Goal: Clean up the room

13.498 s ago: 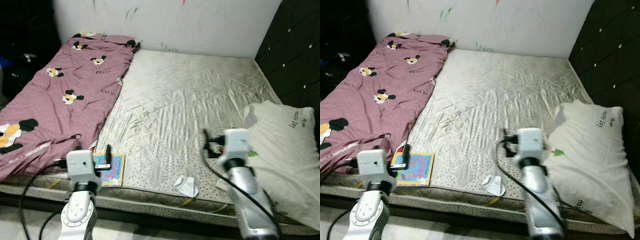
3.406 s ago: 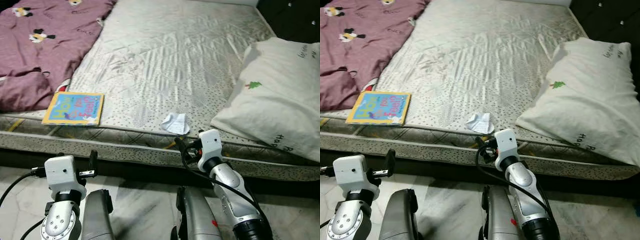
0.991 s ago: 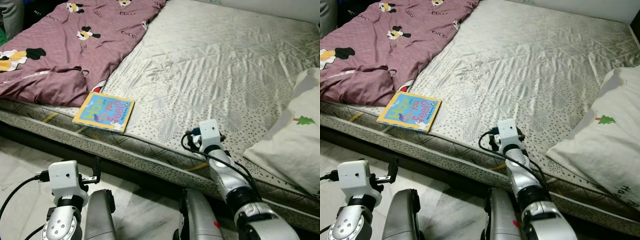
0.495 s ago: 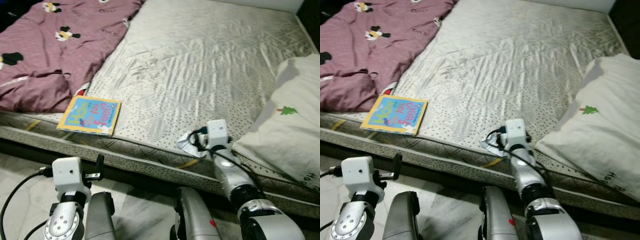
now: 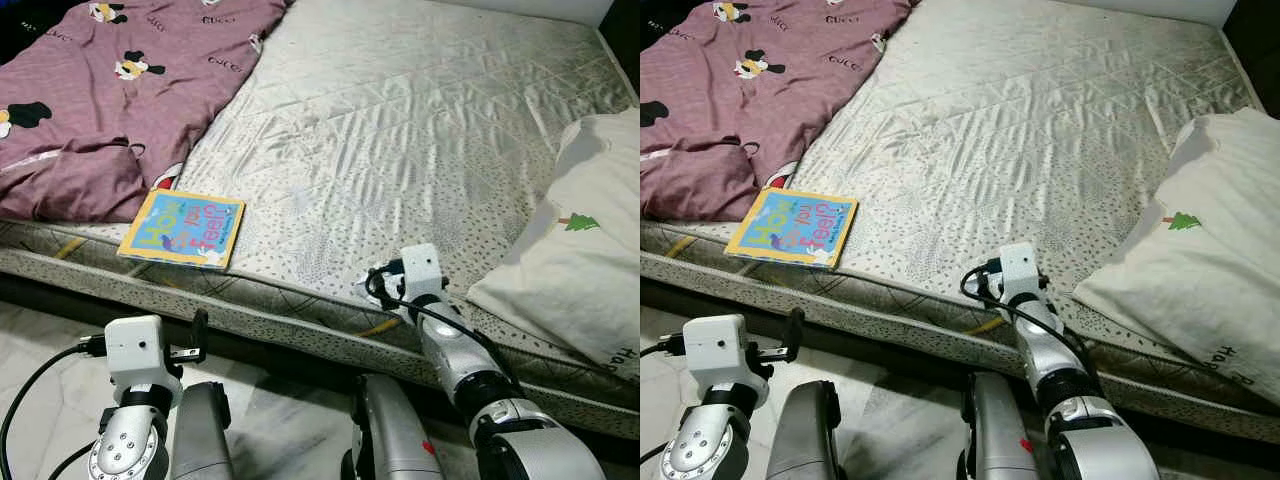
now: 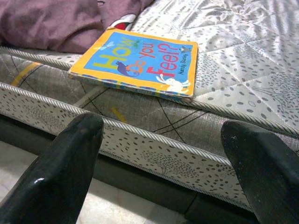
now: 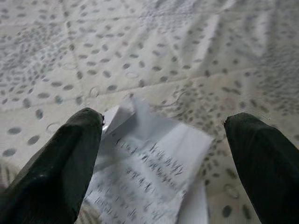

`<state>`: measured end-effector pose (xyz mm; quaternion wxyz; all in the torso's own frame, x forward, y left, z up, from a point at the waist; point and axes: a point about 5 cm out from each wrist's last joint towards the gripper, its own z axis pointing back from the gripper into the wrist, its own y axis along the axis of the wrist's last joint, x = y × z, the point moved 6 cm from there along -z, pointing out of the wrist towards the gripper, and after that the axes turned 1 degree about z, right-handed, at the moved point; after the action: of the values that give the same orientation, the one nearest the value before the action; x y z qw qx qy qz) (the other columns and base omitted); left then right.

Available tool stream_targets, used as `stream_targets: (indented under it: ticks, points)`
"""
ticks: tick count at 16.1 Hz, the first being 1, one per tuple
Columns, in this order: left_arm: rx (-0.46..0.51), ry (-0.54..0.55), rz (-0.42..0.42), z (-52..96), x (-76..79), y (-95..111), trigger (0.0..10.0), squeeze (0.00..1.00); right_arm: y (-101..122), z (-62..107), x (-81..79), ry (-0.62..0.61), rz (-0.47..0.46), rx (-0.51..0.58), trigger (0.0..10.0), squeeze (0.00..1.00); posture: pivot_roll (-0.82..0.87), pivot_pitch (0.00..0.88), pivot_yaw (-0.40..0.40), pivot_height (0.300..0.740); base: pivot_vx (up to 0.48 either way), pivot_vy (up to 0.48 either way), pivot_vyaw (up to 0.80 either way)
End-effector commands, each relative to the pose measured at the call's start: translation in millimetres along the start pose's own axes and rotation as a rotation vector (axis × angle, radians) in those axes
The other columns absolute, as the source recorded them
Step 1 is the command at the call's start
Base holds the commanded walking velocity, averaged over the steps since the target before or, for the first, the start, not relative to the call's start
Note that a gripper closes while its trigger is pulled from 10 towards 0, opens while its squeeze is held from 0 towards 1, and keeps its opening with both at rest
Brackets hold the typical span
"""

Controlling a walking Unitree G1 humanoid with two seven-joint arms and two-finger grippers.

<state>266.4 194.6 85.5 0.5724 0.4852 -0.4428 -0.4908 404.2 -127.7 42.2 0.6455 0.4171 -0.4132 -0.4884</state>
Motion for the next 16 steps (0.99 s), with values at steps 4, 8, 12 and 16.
stream_targets:
  ticks: [4, 8, 12, 16]
  points:
    - [-0.044, -0.043, 0.027, 9.3, 5.9, -8, 10.0, 0.0, -16, 0.8, 1.5, -0.007, 0.007, -0.087, 10.0, 0.0, 0.16, 0.191, -0.051, 0.546, 0.0, 0.0, 0.0]
    - [-0.073, -0.062, 0.027, 21.8, 8.4, -8, 10.0, 0.0, -24, 1.2, 0.4, -0.021, -0.007, -0.131, 0.0, 0.0, 0.19, 0.257, -0.056, 0.546, 0.0, 0.0, 0.0]
    - [-0.08, -0.075, 0.039, 23.2, 11.7, -6, 10.0, 0.0, -18, -0.9, -2.8, -0.018, -0.019, -0.118, 0.0, 0.0, 0.18, 0.268, -0.052, 0.546, 0.0, 0.0, 0.0]
    - [-0.072, -0.256, 0.098, 20.9, 48.2, -1, 10.0, 0.0, -21, 0.5, 2.1, -0.029, -0.045, -0.122, 0.0, 0.0, 0.16, 0.243, -0.043, 0.546, 0.0, 0.0, 0.0]
